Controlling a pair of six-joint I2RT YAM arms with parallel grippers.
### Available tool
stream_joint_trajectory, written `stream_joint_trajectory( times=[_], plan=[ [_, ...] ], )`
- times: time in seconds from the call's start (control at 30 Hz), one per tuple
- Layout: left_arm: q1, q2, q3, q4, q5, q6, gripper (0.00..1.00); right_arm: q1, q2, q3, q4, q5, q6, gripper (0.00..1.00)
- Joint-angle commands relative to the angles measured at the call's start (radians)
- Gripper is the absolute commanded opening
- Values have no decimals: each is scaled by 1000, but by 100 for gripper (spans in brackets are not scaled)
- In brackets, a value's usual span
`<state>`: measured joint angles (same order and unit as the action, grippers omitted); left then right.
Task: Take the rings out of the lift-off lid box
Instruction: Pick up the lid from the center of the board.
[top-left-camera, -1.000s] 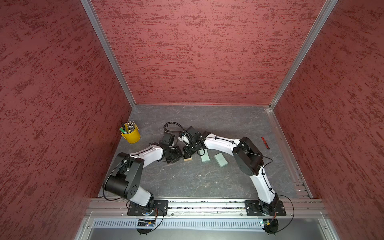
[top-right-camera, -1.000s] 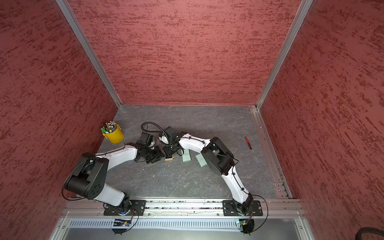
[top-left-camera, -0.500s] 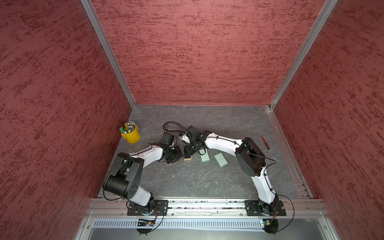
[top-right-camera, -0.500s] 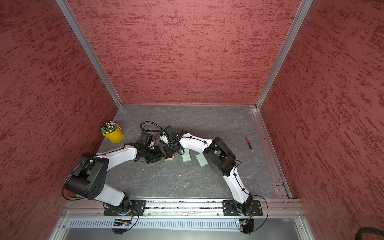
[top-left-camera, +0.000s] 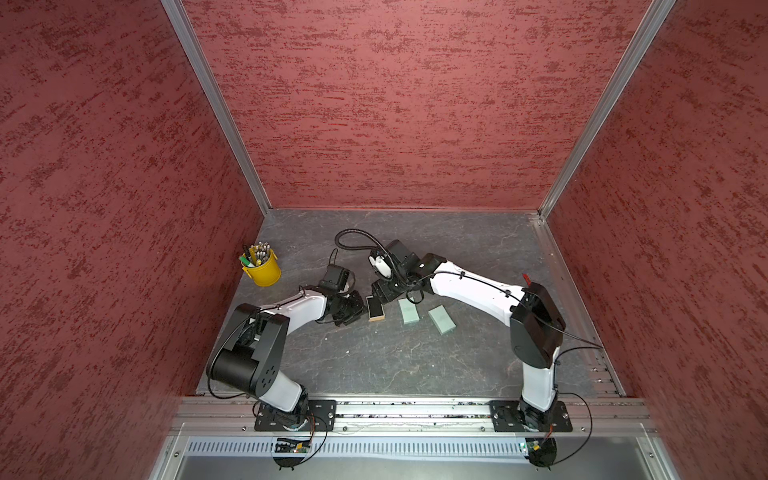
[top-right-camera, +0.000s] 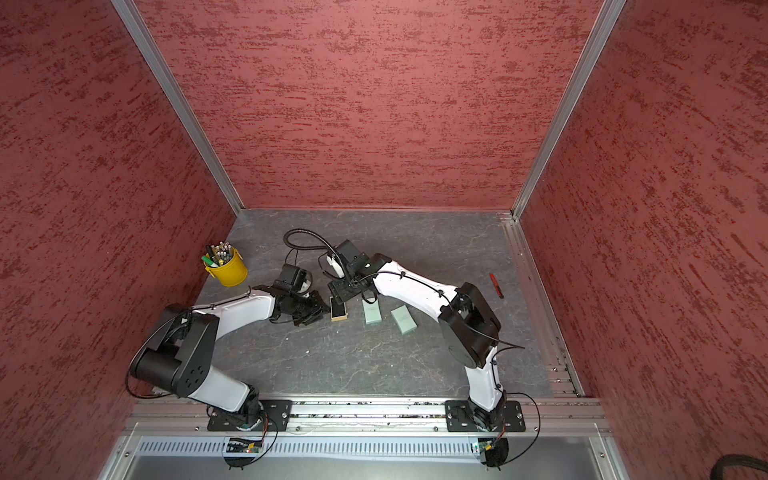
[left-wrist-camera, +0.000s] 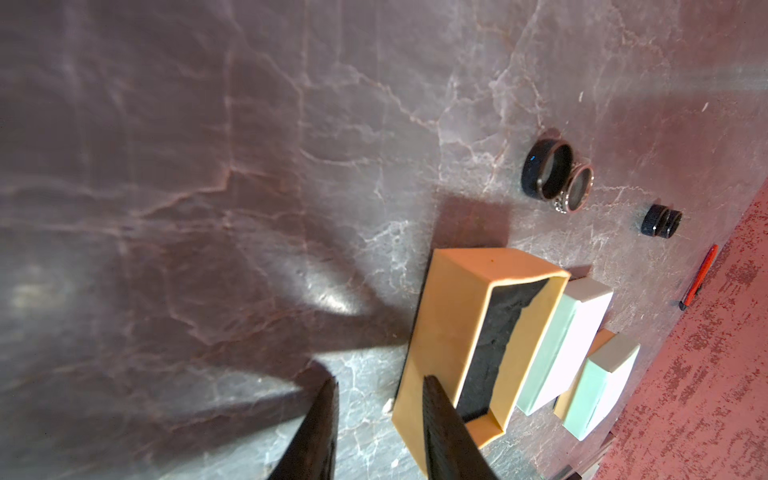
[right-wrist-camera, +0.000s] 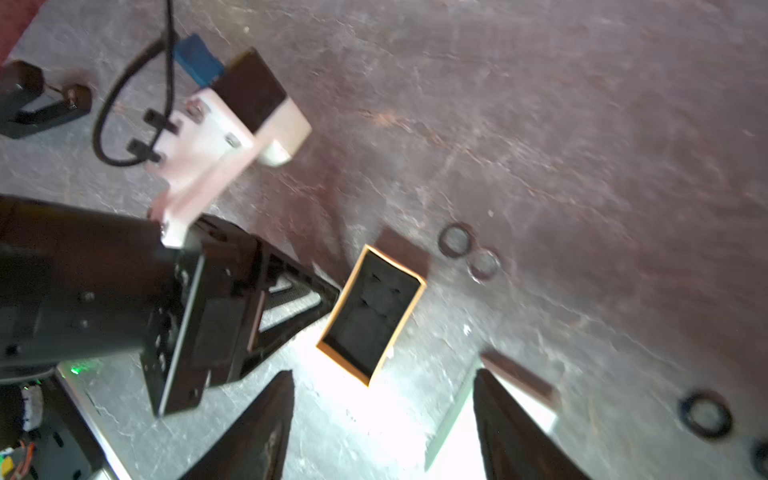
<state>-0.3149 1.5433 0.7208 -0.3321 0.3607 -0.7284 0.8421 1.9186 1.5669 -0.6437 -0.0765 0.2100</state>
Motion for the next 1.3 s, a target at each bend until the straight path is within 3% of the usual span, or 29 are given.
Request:
stream_joint_trajectory(
  times=[0.0,0.27,0.87,1.27],
  plan=[
    [-18,6,0,1,-24,-6,36,-29,-14,-86,-36,74,108,78],
    [-30,4,-11,11,-20,-11,36,-37,-5,-152,-45,89,161,80],
    [-20,5,-24,24,-11,4,36,-49,70,-184,-45,79,190,73],
    [-15,6,-31,23,-12,7,36,-69,78,-207,-8,63,184,57]
  ],
)
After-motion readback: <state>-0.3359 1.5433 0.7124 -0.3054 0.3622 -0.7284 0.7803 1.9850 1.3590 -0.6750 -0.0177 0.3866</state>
